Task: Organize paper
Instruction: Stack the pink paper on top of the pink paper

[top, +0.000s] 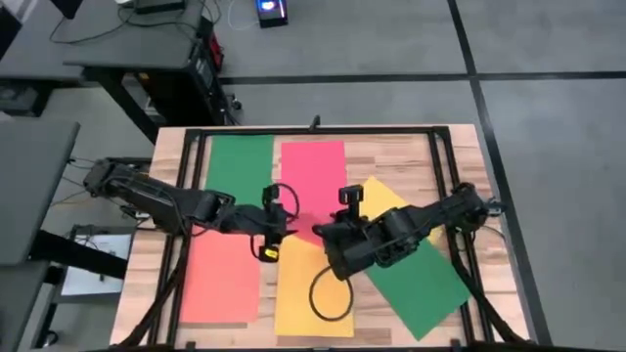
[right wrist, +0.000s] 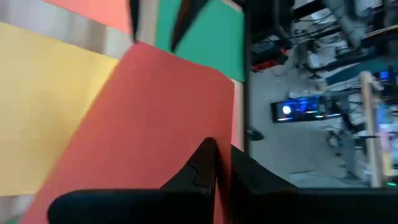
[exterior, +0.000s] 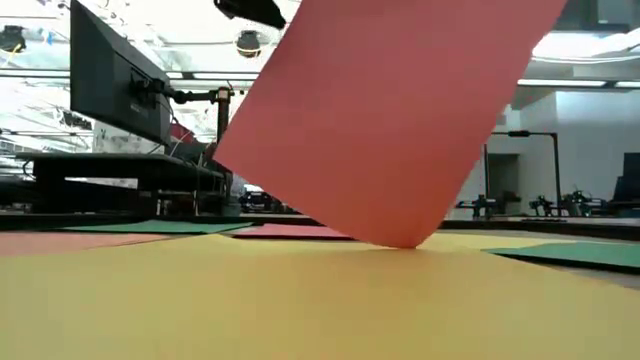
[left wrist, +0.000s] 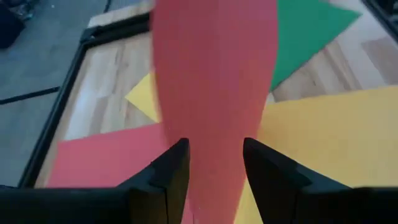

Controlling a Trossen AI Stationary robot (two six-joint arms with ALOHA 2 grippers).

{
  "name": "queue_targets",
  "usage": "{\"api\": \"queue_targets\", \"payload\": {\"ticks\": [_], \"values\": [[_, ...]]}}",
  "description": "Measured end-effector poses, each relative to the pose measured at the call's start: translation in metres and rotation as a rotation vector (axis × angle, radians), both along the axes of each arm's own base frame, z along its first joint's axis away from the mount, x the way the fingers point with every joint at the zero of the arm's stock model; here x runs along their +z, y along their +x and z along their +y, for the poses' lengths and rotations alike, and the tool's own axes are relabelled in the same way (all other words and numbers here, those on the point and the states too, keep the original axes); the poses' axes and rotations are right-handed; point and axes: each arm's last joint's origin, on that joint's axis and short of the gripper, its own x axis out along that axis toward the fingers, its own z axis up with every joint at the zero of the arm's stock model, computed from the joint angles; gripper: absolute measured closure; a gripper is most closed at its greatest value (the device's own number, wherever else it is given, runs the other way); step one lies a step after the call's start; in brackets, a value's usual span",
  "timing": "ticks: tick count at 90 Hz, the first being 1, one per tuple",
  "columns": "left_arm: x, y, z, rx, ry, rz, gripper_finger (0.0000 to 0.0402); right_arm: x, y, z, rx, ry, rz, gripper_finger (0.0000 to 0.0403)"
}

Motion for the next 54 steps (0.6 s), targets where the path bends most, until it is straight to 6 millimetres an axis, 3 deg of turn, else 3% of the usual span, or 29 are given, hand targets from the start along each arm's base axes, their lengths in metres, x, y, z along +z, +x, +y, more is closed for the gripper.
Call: {"api": "queue_targets", "payload": {"ticks": [31, 54], "values": [[0.005, -0.008, -0.002, -0.014, -0.014, -0.003, 0.0267, 0.007, 0.024, -0.057, 0.004, -0.207, 0.067, 0.0403], [0.003, -0.010, -0.002, 0.002, -0.028, 0.025, 0.0267, 0.014, 0.036, -0.117, -0.078, -0.401, 0.163, 0.0403]]}}
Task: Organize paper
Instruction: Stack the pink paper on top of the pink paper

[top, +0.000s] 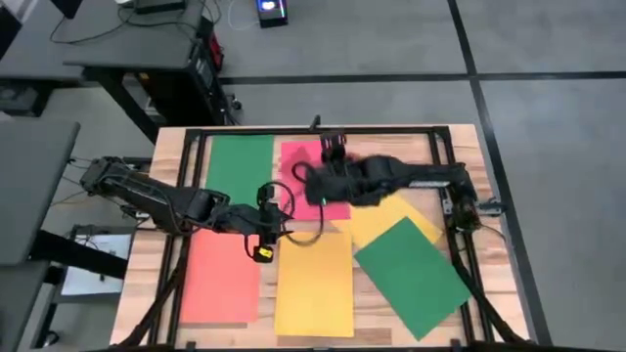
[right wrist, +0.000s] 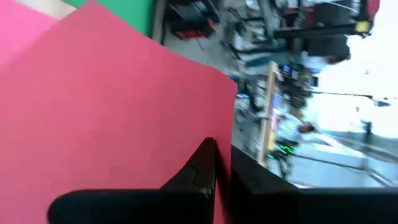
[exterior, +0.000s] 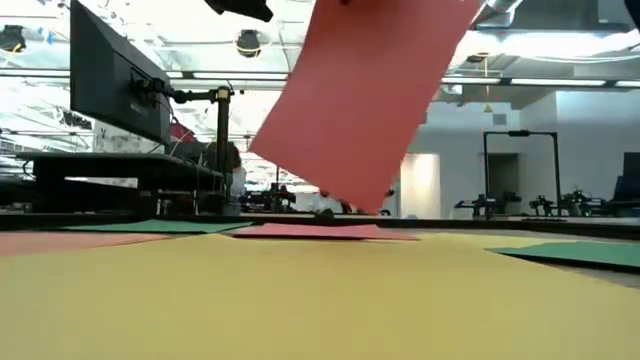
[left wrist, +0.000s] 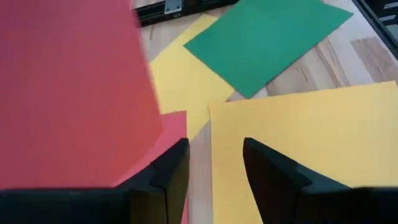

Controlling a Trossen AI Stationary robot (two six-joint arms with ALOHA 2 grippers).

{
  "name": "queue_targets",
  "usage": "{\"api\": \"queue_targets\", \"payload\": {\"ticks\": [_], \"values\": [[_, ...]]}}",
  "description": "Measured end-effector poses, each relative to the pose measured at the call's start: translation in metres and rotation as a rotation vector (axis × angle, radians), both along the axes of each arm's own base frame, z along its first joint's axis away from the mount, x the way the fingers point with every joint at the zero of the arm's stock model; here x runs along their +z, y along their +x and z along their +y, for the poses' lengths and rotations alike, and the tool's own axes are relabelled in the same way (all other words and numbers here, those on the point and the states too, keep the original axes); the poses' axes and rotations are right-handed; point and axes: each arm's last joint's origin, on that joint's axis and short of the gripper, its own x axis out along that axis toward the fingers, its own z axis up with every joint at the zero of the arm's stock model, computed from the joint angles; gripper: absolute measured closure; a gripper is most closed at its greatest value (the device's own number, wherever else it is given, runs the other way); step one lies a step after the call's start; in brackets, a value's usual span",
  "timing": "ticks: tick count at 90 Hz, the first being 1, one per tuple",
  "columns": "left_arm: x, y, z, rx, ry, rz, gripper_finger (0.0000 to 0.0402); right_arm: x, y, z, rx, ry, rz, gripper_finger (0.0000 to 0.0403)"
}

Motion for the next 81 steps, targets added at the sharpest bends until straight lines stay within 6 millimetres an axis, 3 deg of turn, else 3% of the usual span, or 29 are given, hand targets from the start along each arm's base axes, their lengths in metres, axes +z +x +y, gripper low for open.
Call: {"api": "queue_targets", "payload": {"ticks": [18, 26, 35, 60, 81], "values": [[-0.001, -0.001, -0.001, 0.009, -0.017, 0.007, 0.0267, 0.007, 0.011, -0.044, -0.036, 0.016, -0.072, 0.0403], [-0.002, -0.003, -0.003, 0.008, -0.017, 0.024, 0.0267, 0.008, 0.015, -0.056, 0.011, 0.027, -0.061, 0.0403], [-0.002, -0.007, -0.004, 0.025, -0.018, 0.036, 0.0267, -0.004, 0.026, -0.064, 0.059, 0.069, -0.030, 0.0403], [-0.005, -0.028, -0.004, 0.158, -0.025, 0.116, 0.0267, -0.107, 0.071, -0.065, 0.027, 0.248, 0.242, 0.0403], [-0.010, -0.039, -0.009, 0.251, -0.001, 0.145, 0.0267, -0.163, 0.091, -0.050, 0.009, 0.346, 0.317, 0.0403]]}}
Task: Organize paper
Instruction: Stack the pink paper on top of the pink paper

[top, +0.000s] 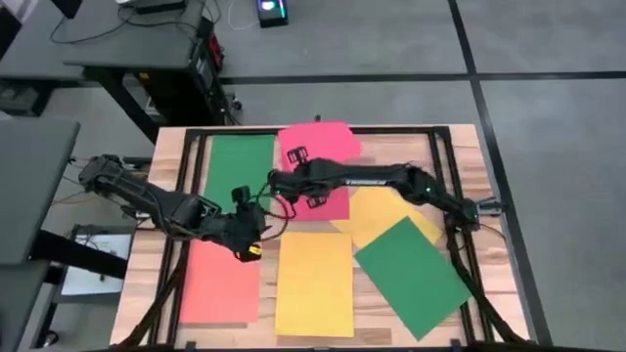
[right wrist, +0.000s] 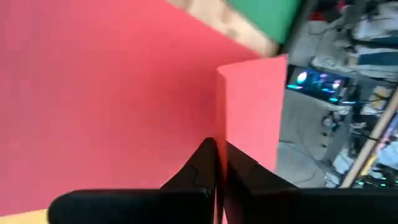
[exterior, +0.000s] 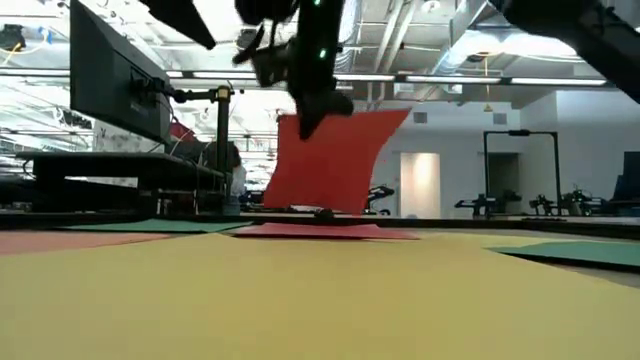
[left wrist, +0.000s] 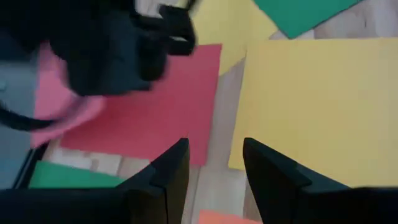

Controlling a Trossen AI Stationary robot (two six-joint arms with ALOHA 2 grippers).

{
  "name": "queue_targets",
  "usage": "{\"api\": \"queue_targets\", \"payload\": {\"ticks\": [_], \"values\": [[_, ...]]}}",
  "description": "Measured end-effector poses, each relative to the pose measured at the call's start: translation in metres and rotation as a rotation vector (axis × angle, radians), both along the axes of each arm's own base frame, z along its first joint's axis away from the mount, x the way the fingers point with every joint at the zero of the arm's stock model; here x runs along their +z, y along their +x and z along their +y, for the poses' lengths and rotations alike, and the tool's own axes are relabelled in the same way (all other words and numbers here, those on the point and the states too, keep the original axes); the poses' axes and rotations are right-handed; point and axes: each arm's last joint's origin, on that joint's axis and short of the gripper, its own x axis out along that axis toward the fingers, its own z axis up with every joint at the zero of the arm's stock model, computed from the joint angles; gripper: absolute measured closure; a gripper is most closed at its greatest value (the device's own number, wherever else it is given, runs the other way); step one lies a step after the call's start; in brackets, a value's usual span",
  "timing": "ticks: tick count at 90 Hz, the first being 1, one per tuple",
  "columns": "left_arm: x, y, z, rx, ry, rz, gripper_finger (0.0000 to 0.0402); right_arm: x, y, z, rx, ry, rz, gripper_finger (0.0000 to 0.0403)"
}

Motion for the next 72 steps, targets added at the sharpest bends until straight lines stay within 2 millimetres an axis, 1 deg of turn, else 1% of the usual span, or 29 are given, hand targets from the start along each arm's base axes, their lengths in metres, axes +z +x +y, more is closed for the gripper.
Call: {"api": "queue_targets", "payload": {"ticks": [11, 22, 28, 34, 47, 72], "values": [[0.000, -0.002, -0.003, 0.007, 0.017, -0.008, 0.0267, -0.011, 0.004, 0.008, -0.015, 0.090, -0.010, 0.0403], [0.001, -0.003, -0.004, 0.022, 0.039, -0.022, 0.0267, -0.020, 0.006, 0.016, -0.047, 0.133, -0.027, 0.0403], [0.001, -0.003, -0.004, 0.026, 0.039, -0.028, 0.0267, -0.021, 0.007, 0.021, -0.068, 0.186, -0.055, 0.0403], [0.001, -0.003, -0.004, 0.033, 0.033, -0.032, 0.0267, -0.021, 0.006, 0.025, -0.111, 0.224, -0.075, 0.0403], [0.001, -0.002, -0.004, 0.036, 0.027, -0.036, 0.0267, -0.022, 0.001, 0.030, -0.242, 0.249, -0.100, 0.0403], [0.003, 0.000, -0.005, 0.033, 0.020, -0.058, 0.0267, -0.022, -0.004, 0.031, -0.479, 0.269, -0.199, 0.0403]]}}
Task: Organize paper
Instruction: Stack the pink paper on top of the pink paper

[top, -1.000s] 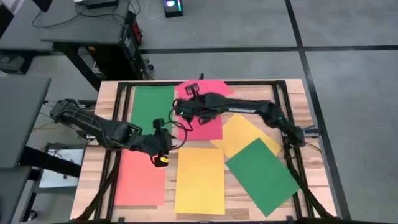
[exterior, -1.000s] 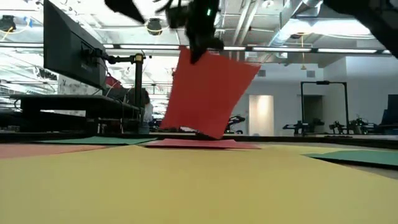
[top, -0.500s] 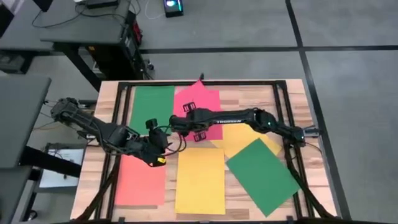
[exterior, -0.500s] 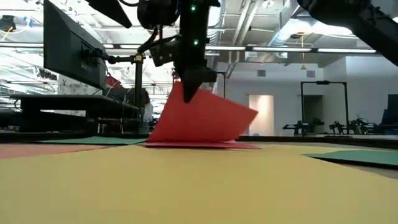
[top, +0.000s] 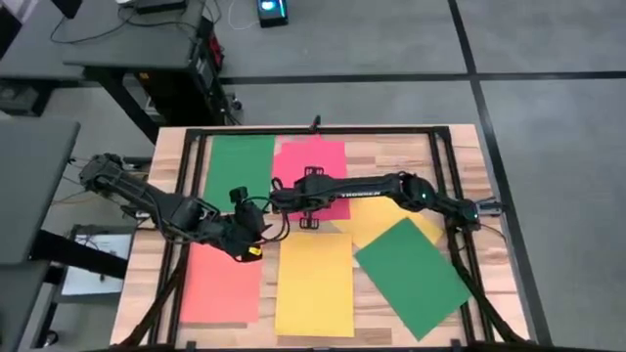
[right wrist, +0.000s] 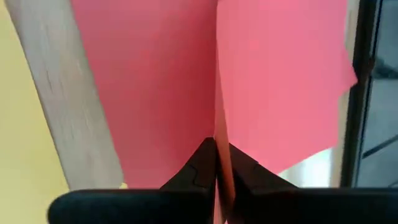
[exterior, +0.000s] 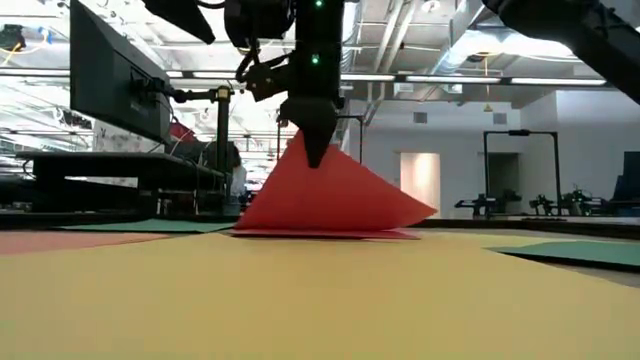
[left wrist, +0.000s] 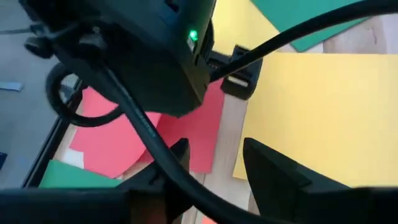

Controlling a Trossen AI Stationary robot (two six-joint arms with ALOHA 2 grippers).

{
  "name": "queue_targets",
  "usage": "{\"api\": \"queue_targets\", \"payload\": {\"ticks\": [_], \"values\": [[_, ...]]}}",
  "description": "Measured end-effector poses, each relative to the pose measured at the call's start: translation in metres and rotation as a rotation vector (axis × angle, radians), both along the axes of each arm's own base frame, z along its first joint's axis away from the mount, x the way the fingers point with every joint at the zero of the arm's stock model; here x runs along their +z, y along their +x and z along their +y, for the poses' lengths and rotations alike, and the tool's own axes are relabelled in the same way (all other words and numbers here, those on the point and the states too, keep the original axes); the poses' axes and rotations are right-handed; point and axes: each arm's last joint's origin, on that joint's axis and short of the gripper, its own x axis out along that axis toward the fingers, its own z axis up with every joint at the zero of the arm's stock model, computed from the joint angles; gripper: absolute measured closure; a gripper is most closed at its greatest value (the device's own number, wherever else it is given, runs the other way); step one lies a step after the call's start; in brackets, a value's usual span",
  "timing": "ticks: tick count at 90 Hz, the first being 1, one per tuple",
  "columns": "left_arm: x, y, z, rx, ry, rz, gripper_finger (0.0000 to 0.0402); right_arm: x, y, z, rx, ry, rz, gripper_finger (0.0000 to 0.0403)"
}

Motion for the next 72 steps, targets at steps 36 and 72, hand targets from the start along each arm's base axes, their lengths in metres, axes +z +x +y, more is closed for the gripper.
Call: {"api": "queue_targets", "payload": {"ticks": [36, 72], "values": [[-0.004, -0.002, 0.002, 0.042, -0.014, 0.027, 0.0267, 0.000, -0.007, -0.018, -0.147, -0.023, 0.015, 0.0403], [-0.034, -0.007, 0.007, 0.073, 0.017, 0.091, 0.0267, 0.001, -0.015, 0.007, -0.200, 0.024, 0.055, 0.0403]]}}
